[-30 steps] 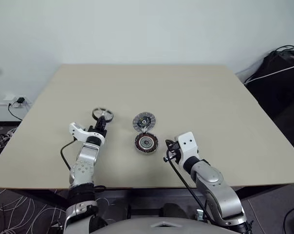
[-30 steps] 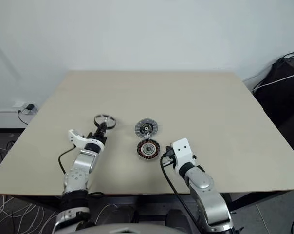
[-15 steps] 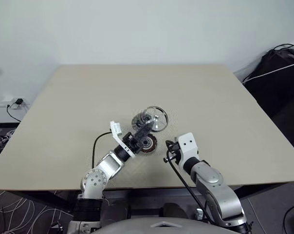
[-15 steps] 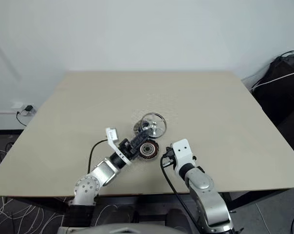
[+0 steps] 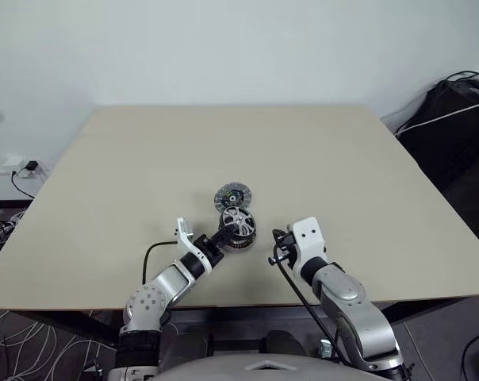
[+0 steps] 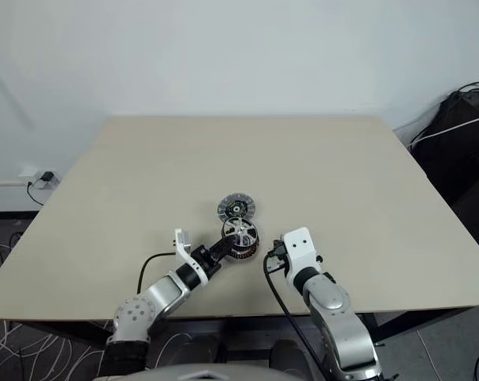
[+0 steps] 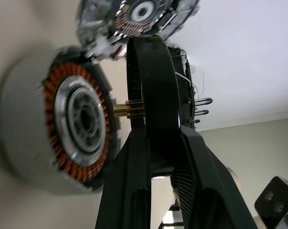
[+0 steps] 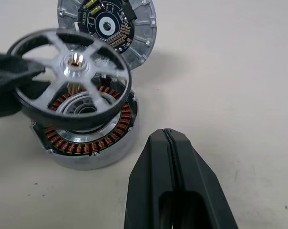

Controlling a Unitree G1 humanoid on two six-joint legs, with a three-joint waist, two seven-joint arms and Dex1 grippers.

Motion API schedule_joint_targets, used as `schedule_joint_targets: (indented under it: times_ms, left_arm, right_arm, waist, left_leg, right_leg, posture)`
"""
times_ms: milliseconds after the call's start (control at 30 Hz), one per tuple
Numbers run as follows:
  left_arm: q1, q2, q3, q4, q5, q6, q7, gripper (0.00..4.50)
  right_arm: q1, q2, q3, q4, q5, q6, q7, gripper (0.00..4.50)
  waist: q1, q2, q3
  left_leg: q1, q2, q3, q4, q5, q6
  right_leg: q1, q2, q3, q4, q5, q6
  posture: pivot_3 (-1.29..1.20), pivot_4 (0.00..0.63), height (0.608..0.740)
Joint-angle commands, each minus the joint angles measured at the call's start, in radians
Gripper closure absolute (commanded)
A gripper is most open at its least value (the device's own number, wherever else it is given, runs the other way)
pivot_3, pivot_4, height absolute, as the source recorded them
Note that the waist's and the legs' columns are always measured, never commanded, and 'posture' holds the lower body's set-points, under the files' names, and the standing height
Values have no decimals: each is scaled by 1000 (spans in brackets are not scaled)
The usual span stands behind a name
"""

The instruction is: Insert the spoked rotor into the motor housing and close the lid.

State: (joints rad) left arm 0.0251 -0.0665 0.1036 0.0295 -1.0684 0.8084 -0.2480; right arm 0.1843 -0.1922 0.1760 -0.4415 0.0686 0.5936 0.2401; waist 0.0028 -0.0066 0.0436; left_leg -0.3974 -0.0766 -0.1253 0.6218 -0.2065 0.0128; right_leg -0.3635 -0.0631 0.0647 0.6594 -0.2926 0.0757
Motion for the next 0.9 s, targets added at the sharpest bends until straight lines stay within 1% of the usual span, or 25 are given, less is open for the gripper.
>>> schedule_joint_targets:
  times_ms: [33, 500, 533, 600, 667, 767, 800, 833, 900]
  left_arm:
    - [1, -48, 3, -5, -19, 20, 10, 4118]
    - [-43, -67, 4, 64, 5, 3, 4, 4118]
    - [-46, -67, 4, 69, 6, 1, 2, 3369]
    - [-51, -67, 3, 72, 7, -1, -1, 2851]
    - [-51, -67, 2, 72, 7, -2, -3, 2116]
    - [-47, -59, 1, 64, 12, -4, -5, 1121]
    - [-45, -57, 1, 61, 14, -5, -6, 896]
    - [-35, -50, 5, 38, 7, -5, -8, 505]
    - [-17, -36, 13, -6, -2, -4, -10, 34]
  right_arm:
    - [-9, 3, -8, -42, 7, -21, -3, 4500]
    - [-9, -1, -7, -50, 4, -19, -3, 4500]
    - [-9, -1, -8, -51, 4, -18, -3, 4500]
    - [-9, -2, -9, -52, 4, -18, -3, 4500]
    - [-8, -3, -9, -53, 5, -17, -3, 4500]
    - [-7, -4, -10, -56, 5, -17, -4, 4500]
    - [-7, -4, -10, -57, 5, -17, -4, 4500]
    - [-7, -4, -10, -57, 5, -17, -4, 4500]
    - [-7, -3, -12, -56, 5, -17, -5, 4500]
  waist:
    - [0, 0, 0]
    - [0, 0, 0]
    - [0, 0, 0]
    - [0, 0, 0]
    - [0, 0, 0]
    - [0, 2, -1]
    - [0, 2, -2]
    - [0, 3, -2]
    - [-2, 3, -2]
  left_leg:
    - [0, 0, 0, 0, 0, 0]
    - [0, 0, 0, 0, 0, 0]
    - [0, 0, 0, 0, 0, 0]
    - [0, 0, 0, 0, 0, 0]
    - [0, 0, 0, 0, 0, 0]
    - [0, 0, 0, 0, 0, 0]
    - [0, 0, 0, 0, 0, 0]
    - [1, 0, 0, 0, 0, 0]
    - [2, 0, 0, 0, 0, 0]
  right_leg:
    - [0, 0, 0, 0, 0, 0]
    - [0, 0, 0, 0, 0, 0]
    - [0, 0, 0, 0, 0, 0]
    - [0, 0, 0, 0, 0, 0]
    - [0, 0, 0, 0, 0, 0]
    - [0, 0, 0, 0, 0, 0]
    - [0, 0, 0, 0, 0, 0]
    - [1, -1, 0, 0, 0, 0]
    - [2, -2, 0, 0, 0, 0]
  posture:
    - [0, 0, 740]
    - [0, 0, 740]
    - [0, 0, 740]
    - [0, 0, 740]
    - [0, 0, 740]
    - [0, 0, 740]
    - [0, 0, 740]
    - [0, 0, 740]
    - [0, 0, 740]
